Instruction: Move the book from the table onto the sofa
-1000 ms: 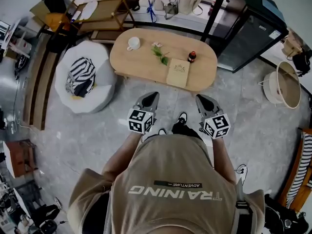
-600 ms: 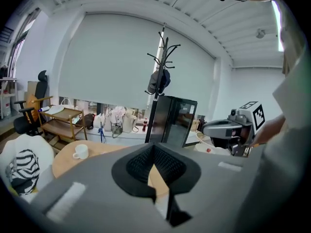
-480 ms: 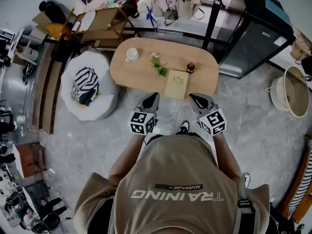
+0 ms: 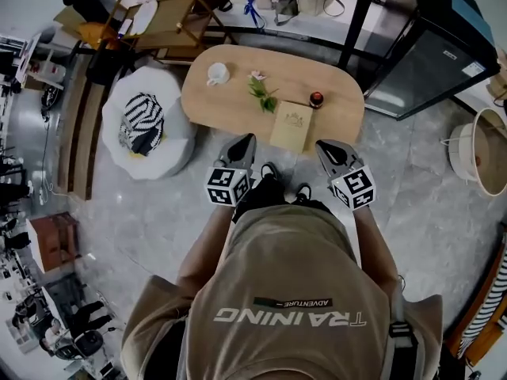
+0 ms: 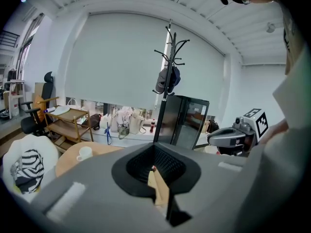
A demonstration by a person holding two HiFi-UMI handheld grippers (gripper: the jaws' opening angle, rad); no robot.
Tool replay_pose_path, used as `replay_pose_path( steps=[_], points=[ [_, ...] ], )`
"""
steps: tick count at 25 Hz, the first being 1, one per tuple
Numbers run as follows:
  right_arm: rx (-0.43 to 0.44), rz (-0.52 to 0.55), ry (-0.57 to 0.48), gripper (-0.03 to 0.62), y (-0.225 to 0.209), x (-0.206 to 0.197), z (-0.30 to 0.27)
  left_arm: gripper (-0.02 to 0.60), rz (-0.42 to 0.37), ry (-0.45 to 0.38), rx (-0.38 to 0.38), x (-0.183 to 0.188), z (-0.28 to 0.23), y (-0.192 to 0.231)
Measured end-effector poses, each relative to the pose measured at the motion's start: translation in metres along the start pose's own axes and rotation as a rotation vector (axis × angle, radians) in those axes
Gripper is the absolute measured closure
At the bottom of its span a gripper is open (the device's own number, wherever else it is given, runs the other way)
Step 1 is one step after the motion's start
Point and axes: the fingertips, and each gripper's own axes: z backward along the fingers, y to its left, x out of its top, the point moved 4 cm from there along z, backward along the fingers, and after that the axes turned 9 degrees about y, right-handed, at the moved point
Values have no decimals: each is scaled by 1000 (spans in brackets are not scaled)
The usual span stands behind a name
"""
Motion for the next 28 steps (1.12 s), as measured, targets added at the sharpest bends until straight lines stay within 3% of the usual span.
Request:
replay_pose_path(
  steps=[7, 14, 22, 28],
  points=[
    [-33, -37, 50, 589, -6, -1, -18, 575, 32, 11, -44, 8, -25, 25],
    [-118, -75, 51, 589, -36, 29, -46, 575, -10, 6, -121, 41, -63, 59],
    [-233, -43, 105, 589, -61, 67, -89, 575, -69, 2, -188, 68, -94, 110],
    [-393, -99, -13, 589, -87, 97, -98, 575, -146, -21, -231, 83, -115, 128]
  ],
)
